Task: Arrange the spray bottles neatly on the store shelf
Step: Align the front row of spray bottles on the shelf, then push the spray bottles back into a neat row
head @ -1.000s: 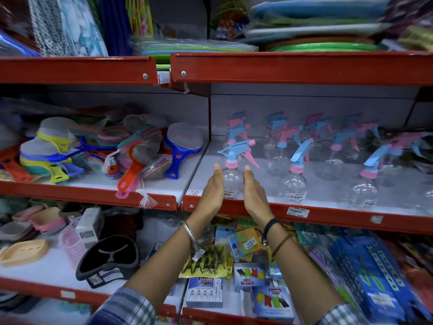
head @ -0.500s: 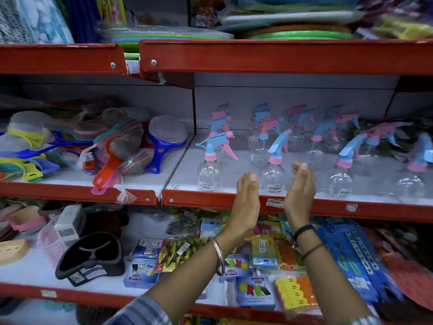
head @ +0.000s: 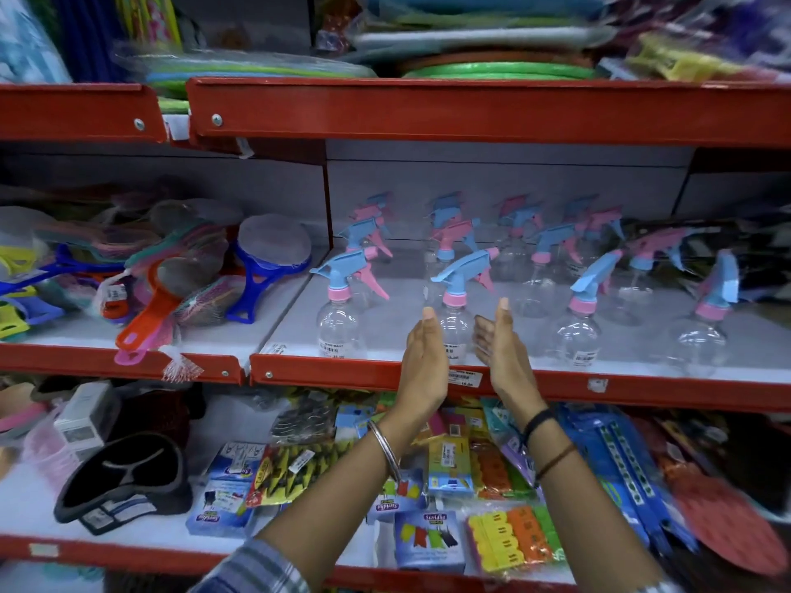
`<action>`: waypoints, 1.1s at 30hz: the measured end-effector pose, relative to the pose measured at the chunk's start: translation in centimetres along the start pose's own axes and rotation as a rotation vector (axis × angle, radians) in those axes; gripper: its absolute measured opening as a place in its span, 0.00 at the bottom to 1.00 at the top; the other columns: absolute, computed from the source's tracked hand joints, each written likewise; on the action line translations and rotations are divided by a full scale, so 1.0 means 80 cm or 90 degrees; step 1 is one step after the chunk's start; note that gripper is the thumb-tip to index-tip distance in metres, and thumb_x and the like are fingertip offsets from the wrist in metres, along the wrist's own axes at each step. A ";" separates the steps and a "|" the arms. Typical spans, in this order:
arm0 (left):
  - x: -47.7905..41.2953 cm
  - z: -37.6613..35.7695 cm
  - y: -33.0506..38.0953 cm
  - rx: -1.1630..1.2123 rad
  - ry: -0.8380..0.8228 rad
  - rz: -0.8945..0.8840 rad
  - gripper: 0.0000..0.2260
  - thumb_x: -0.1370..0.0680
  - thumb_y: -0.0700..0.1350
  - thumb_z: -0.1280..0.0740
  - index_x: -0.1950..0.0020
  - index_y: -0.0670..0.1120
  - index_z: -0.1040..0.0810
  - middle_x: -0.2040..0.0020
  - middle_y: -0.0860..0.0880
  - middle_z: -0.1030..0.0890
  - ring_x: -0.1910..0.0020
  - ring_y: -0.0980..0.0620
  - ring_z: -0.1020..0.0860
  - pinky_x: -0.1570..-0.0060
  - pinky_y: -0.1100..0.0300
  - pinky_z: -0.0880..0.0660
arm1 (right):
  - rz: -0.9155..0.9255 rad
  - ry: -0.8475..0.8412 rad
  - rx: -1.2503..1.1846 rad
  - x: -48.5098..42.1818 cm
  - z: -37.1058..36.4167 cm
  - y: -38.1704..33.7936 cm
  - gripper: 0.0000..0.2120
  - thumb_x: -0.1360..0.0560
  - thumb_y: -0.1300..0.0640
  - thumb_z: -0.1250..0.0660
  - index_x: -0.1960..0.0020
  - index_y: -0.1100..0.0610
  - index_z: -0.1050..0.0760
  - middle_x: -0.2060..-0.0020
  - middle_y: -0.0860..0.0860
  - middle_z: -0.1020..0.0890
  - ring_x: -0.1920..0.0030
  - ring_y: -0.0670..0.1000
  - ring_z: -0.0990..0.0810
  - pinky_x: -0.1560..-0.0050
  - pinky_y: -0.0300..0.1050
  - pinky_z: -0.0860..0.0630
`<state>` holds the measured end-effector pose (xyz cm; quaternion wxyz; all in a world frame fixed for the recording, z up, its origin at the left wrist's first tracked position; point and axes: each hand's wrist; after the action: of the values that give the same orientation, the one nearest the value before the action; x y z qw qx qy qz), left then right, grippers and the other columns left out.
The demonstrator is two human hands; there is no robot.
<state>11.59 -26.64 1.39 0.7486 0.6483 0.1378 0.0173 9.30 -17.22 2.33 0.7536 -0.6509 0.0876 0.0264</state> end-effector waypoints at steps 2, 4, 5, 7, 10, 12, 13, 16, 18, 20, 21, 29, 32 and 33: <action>-0.003 -0.001 0.002 -0.003 0.000 0.011 0.46 0.35 0.78 0.62 0.27 0.54 0.36 0.26 0.50 0.33 0.28 0.52 0.35 0.26 0.48 0.41 | 0.028 0.011 0.023 0.007 0.000 0.000 0.53 0.35 0.23 0.59 0.37 0.69 0.34 0.37 0.68 0.28 0.37 0.66 0.27 0.34 0.67 0.33; -0.006 0.000 0.005 -0.005 -0.002 0.022 0.43 0.32 0.75 0.61 0.27 0.52 0.37 0.26 0.49 0.33 0.27 0.51 0.36 0.26 0.50 0.42 | 0.053 0.014 0.038 0.014 -0.001 -0.002 0.52 0.33 0.25 0.59 0.40 0.73 0.36 0.41 0.71 0.27 0.40 0.69 0.27 0.37 0.70 0.33; -0.007 -0.001 0.007 -0.005 -0.003 0.023 0.40 0.30 0.73 0.61 0.26 0.52 0.38 0.25 0.48 0.34 0.27 0.50 0.36 0.26 0.51 0.42 | 0.059 0.013 0.039 0.017 -0.001 -0.002 0.51 0.32 0.26 0.59 0.41 0.74 0.35 0.42 0.71 0.26 0.41 0.68 0.26 0.38 0.70 0.32; -0.011 -0.002 0.009 -0.006 -0.008 0.022 0.36 0.26 0.69 0.61 0.25 0.51 0.40 0.25 0.48 0.36 0.26 0.50 0.38 0.27 0.54 0.43 | 0.072 0.014 0.048 0.020 0.000 0.000 0.47 0.29 0.29 0.59 0.42 0.74 0.33 0.44 0.70 0.24 0.42 0.67 0.24 0.39 0.68 0.30; -0.016 -0.002 0.009 -0.007 -0.003 0.014 0.31 0.23 0.64 0.60 0.25 0.51 0.41 0.24 0.48 0.37 0.25 0.49 0.39 0.30 0.58 0.44 | 0.100 0.016 0.092 0.019 0.000 0.005 0.44 0.26 0.32 0.61 0.44 0.71 0.28 0.48 0.68 0.20 0.46 0.63 0.21 0.43 0.64 0.26; -0.021 -0.003 0.009 -0.011 -0.005 0.005 0.31 0.23 0.64 0.60 0.26 0.50 0.38 0.25 0.48 0.35 0.26 0.49 0.37 0.33 0.60 0.43 | 0.128 0.025 0.120 0.019 0.002 0.007 0.41 0.24 0.34 0.61 0.58 0.67 0.24 0.61 0.61 0.17 0.57 0.60 0.20 0.55 0.55 0.24; -0.022 -0.003 0.008 -0.014 -0.003 0.008 0.32 0.23 0.64 0.60 0.26 0.50 0.37 0.26 0.48 0.34 0.27 0.49 0.36 0.34 0.60 0.42 | 0.140 0.028 0.128 0.021 0.002 0.006 0.37 0.24 0.36 0.61 0.66 0.63 0.29 0.70 0.56 0.22 0.65 0.57 0.24 0.63 0.50 0.29; -0.023 -0.003 0.006 -0.029 0.000 0.016 0.33 0.24 0.66 0.60 0.27 0.51 0.37 0.26 0.48 0.34 0.27 0.48 0.36 0.30 0.56 0.42 | 0.142 0.029 0.149 0.023 0.002 0.005 0.27 0.22 0.38 0.60 0.69 0.56 0.41 0.76 0.49 0.34 0.72 0.50 0.35 0.68 0.46 0.41; -0.021 -0.005 0.003 -0.038 0.004 -0.003 0.35 0.25 0.68 0.60 0.26 0.52 0.38 0.25 0.48 0.36 0.26 0.49 0.38 0.27 0.53 0.43 | 0.149 0.032 0.153 0.023 0.003 0.006 0.26 0.22 0.40 0.58 0.69 0.55 0.41 0.75 0.49 0.35 0.72 0.49 0.35 0.69 0.46 0.41; -0.014 -0.013 -0.002 -0.033 0.061 -0.024 0.32 0.23 0.65 0.58 0.25 0.49 0.42 0.23 0.48 0.41 0.24 0.50 0.43 0.25 0.51 0.47 | 0.170 0.054 0.136 0.027 0.007 0.009 0.28 0.21 0.40 0.57 0.70 0.57 0.36 0.75 0.52 0.29 0.71 0.51 0.30 0.68 0.48 0.36; -0.008 -0.019 -0.004 -0.019 0.109 -0.038 0.30 0.21 0.62 0.56 0.25 0.47 0.43 0.23 0.48 0.42 0.24 0.50 0.44 0.25 0.52 0.47 | 0.182 0.074 0.110 0.029 0.011 0.011 0.30 0.21 0.40 0.55 0.67 0.61 0.30 0.71 0.57 0.23 0.67 0.54 0.24 0.65 0.52 0.30; 0.048 -0.102 -0.002 0.024 0.050 -0.236 0.22 0.21 0.57 0.51 0.32 0.50 0.35 0.32 0.54 0.36 0.32 0.65 0.38 0.34 0.74 0.44 | 0.253 0.364 -0.086 0.008 0.113 0.035 0.21 0.24 0.43 0.51 0.47 0.53 0.24 0.49 0.53 0.20 0.47 0.51 0.22 0.45 0.50 0.25; 0.042 -0.134 0.009 -0.036 -0.095 -0.151 0.21 0.18 0.54 0.54 0.28 0.49 0.39 0.29 0.52 0.37 0.33 0.63 0.39 0.31 0.67 0.45 | 0.184 0.341 -0.086 -0.025 0.149 0.039 0.28 0.25 0.39 0.52 0.41 0.57 0.26 0.42 0.55 0.22 0.41 0.52 0.25 0.38 0.49 0.29; 0.039 -0.144 0.012 -0.037 -0.120 -0.114 0.22 0.19 0.55 0.55 0.27 0.49 0.40 0.28 0.52 0.38 0.33 0.63 0.40 0.31 0.66 0.46 | 0.141 0.299 -0.071 -0.037 0.158 0.040 0.29 0.24 0.39 0.52 0.38 0.58 0.27 0.38 0.55 0.24 0.37 0.53 0.27 0.35 0.50 0.31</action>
<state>12.08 -14.75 0.34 0.7754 0.6101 0.1233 -0.1064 7.15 -4.08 1.43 0.6681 -0.6663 0.3290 -0.0385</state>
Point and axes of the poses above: each hand's wrist, its own x-axis away from the middle knuckle, its own z-axis out of the back of the hand, y = z × x
